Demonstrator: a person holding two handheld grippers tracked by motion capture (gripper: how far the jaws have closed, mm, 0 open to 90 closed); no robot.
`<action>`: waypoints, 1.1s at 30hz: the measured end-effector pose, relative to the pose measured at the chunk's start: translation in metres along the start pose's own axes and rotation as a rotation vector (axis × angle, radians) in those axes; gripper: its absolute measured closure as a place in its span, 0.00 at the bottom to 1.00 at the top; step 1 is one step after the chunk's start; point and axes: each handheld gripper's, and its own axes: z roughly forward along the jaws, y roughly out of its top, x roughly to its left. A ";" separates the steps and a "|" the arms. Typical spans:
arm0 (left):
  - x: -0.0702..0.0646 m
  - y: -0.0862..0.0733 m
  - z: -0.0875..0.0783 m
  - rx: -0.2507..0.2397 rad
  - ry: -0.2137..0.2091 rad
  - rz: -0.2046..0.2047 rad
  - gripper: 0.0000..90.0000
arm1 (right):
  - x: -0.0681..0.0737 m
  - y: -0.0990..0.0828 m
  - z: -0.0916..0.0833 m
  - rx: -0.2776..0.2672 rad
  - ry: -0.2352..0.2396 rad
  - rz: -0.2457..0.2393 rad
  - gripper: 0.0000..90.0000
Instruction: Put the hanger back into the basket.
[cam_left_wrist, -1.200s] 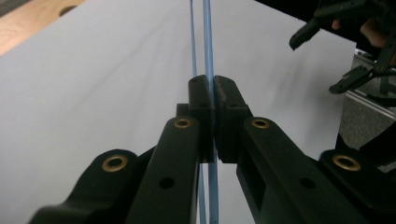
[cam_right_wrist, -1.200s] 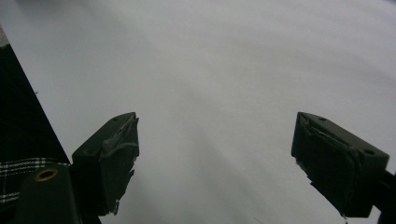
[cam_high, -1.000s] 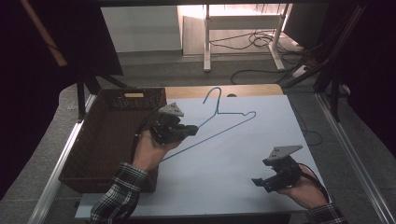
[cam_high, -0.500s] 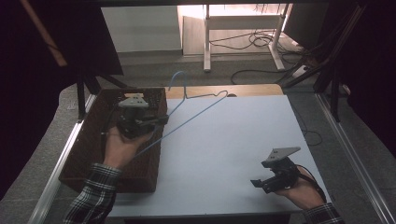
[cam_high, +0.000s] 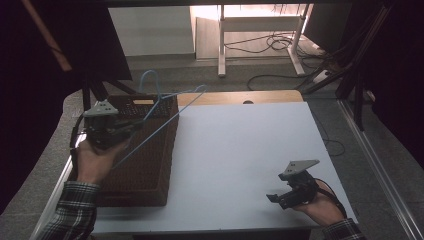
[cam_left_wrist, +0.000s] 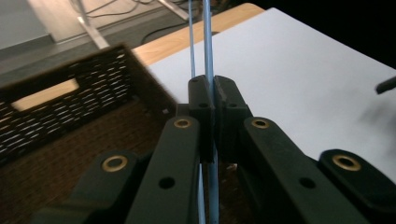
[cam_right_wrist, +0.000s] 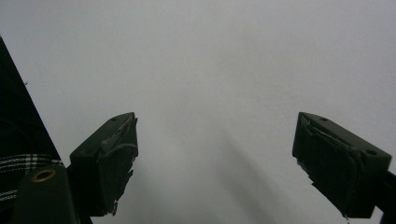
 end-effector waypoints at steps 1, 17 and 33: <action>0.004 -0.003 -0.004 -0.001 0.014 -0.008 0.98 | 0.000 0.000 0.000 0.001 -0.001 -0.001 0.16; 0.038 -0.047 -0.024 0.009 0.118 -0.071 0.98 | 0.000 -0.001 0.002 0.013 -0.006 -0.002 0.16; 0.064 -0.088 -0.012 0.022 0.058 -0.143 0.98 | 0.001 -0.001 0.004 0.026 -0.004 -0.003 0.16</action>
